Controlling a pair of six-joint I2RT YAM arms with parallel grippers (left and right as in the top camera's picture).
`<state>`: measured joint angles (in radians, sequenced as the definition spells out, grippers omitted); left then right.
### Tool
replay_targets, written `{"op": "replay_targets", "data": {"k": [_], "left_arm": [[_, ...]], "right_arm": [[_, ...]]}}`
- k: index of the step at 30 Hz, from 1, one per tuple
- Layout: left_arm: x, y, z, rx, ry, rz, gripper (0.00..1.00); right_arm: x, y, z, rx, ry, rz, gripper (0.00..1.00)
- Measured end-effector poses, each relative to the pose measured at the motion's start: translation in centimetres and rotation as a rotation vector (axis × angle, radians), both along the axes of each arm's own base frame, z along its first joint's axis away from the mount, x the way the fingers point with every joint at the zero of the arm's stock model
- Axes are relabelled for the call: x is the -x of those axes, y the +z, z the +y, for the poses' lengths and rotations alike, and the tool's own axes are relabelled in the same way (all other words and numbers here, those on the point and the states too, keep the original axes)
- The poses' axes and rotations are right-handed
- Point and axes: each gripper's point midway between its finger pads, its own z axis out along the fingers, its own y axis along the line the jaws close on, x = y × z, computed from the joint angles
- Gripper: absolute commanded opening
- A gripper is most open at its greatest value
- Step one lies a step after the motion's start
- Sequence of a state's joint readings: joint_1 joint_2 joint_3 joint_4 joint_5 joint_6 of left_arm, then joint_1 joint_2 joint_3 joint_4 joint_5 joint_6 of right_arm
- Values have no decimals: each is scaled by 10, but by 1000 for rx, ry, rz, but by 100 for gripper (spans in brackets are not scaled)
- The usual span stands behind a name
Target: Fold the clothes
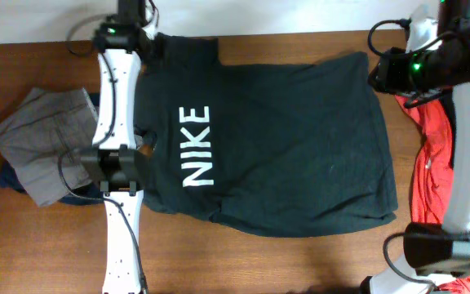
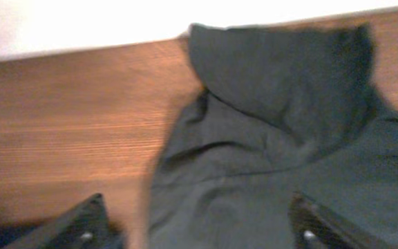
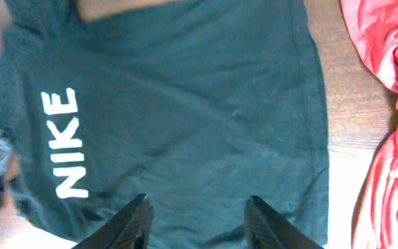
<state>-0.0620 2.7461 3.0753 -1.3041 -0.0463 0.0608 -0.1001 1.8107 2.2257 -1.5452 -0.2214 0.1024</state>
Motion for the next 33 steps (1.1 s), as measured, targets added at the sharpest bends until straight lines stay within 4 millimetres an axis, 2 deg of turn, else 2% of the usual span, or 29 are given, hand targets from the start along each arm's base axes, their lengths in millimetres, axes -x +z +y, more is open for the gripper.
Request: {"op": "replay_targets", "data": {"k": [2, 4, 5, 7, 11, 15, 19, 21, 23, 26, 29, 33], "left_arm": [[11, 30, 6, -7, 5, -21, 92], [32, 58, 15, -20, 8, -15, 92], [54, 84, 23, -34, 7, -2, 92], [72, 114, 31, -41, 12, -28, 92], [119, 189, 49, -46, 45, -126, 92], [185, 265, 74, -47, 115, -242, 92], [257, 312, 102, -42, 221, -326, 92], [283, 317, 108, -36, 256, -342, 92], [304, 314, 111, -25, 286, -344, 92], [324, 294, 111, -7, 315, -318, 92], [341, 253, 104, 29, 327, -216, 92], [355, 192, 88, 112, 305, -44, 92]], "right_arm": [[0, -4, -1, 7, 0, 11, 50], [4, 1, -2, 16, -1, -1, 51], [9, 12, -2, 23, 0, -30, 51], [19, 26, -1, 28, -1, -68, 51], [61, 65, 2, 39, -3, -159, 53], [117, 102, 8, 50, -6, -266, 61], [163, 129, 13, 46, -27, -372, 66], [177, 136, 13, 42, -43, -402, 67], [183, 139, 13, 35, -59, -416, 68], [179, 130, 12, 22, -84, -377, 72], [167, 105, 10, 10, -98, -281, 73], [147, 54, 6, 4, -115, -85, 74]]}}
